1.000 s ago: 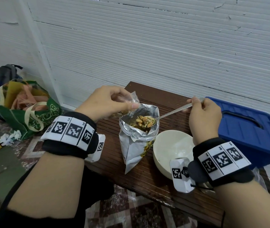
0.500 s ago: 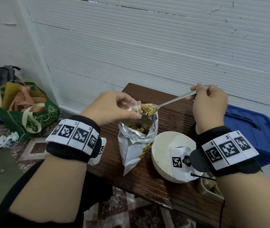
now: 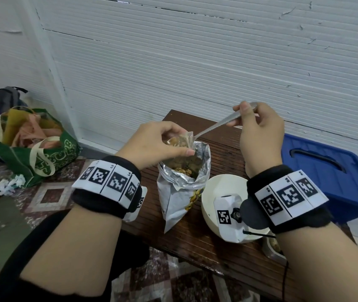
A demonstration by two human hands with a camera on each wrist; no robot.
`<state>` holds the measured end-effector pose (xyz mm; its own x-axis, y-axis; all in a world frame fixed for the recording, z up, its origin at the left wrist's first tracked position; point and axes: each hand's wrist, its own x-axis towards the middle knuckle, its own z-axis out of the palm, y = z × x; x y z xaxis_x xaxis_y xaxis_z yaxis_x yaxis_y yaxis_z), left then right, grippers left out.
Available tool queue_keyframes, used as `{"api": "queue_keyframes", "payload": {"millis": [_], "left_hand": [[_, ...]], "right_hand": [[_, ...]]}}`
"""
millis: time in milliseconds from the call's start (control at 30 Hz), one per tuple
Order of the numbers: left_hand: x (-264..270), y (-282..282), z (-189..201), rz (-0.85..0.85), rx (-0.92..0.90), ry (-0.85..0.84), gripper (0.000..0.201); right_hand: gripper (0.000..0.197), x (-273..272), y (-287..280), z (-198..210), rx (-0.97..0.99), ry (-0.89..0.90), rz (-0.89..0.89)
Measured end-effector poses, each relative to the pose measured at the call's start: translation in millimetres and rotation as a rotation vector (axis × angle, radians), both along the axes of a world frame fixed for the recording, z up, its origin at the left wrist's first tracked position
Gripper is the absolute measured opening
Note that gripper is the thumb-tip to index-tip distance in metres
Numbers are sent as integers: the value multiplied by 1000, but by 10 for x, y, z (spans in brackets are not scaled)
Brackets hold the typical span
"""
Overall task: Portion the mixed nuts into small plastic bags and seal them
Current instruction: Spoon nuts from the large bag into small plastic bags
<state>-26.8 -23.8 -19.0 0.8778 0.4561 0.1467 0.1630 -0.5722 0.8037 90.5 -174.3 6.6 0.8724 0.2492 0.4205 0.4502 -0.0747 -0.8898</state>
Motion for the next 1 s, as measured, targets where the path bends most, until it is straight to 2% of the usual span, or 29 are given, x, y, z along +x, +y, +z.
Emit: {"api": "queue_keyframes", "payload": {"millis": [200, 333, 500, 633, 867, 1000], "left_hand": [[8, 0, -7, 50, -22, -50, 36], [-3, 58, 12, 104, -24, -73, 31], [-31, 154, 16, 143, -55, -69, 29], [-50, 170, 29, 186, -94, -142, 26], [-31, 122, 46, 148, -110, -202, 32], [-26, 84, 64, 103, -92, -189, 14]], "right_hand": [[19, -81, -43, 29, 148, -126, 152], [18, -62, -111, 76, 226, -171, 76], [22, 11, -193, 74, 277, -127, -116], [23, 31, -216, -46, 143, -62, -161], [19, -108, -176, -398, -209, -92, -49], [14, -188, -126, -546, -341, -95, 4]]}}
